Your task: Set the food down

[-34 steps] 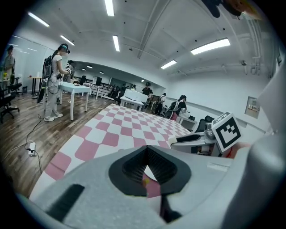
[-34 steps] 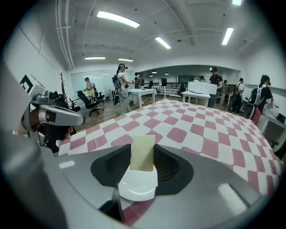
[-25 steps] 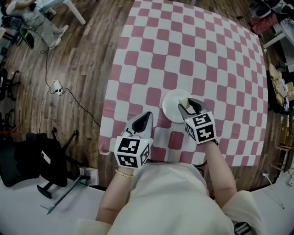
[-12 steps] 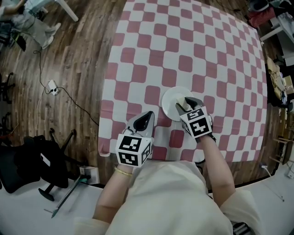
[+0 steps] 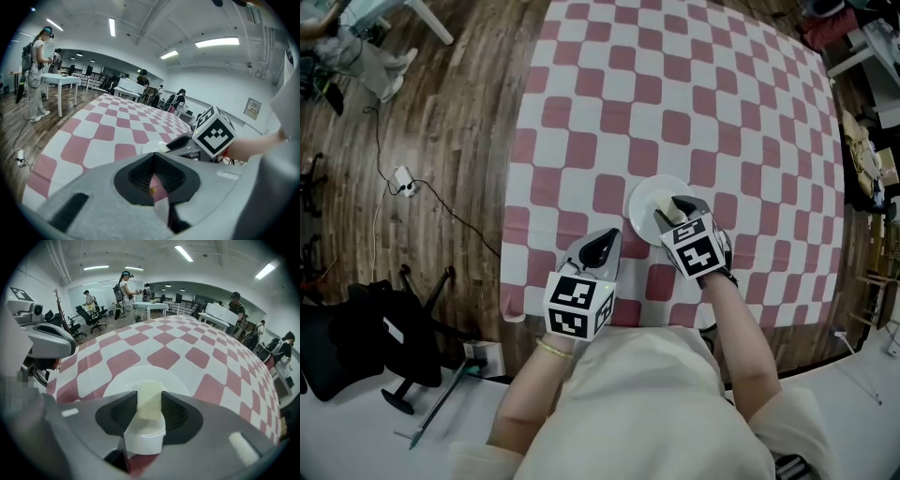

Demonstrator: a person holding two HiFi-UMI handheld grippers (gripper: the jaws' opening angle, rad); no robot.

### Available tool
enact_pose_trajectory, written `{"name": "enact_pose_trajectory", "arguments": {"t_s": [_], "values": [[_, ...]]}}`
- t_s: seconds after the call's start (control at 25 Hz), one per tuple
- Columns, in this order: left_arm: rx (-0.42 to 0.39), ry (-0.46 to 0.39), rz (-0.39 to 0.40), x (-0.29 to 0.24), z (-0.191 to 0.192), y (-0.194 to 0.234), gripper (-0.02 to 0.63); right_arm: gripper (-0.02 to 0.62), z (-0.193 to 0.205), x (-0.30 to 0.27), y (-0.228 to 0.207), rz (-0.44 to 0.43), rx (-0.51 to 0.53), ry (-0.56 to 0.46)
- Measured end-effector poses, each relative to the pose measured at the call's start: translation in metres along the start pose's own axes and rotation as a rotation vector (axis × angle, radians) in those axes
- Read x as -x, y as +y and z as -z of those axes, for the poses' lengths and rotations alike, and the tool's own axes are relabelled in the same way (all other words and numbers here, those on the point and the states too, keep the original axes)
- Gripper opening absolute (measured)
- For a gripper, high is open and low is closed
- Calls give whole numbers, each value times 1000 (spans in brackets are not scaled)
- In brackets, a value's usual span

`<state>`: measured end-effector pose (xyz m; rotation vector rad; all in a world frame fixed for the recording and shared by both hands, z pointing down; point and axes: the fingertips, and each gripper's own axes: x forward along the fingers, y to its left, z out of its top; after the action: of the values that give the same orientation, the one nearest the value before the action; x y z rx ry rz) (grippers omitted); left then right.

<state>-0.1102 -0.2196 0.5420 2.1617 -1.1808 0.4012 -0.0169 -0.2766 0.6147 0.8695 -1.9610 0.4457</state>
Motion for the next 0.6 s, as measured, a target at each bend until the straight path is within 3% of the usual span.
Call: {"name": "enact_pose_trajectory", "arguments": {"t_s": [0.6], "values": [[2,4,17,0,2,-7,3,172,0,-1,0,16,-2,0]]}}
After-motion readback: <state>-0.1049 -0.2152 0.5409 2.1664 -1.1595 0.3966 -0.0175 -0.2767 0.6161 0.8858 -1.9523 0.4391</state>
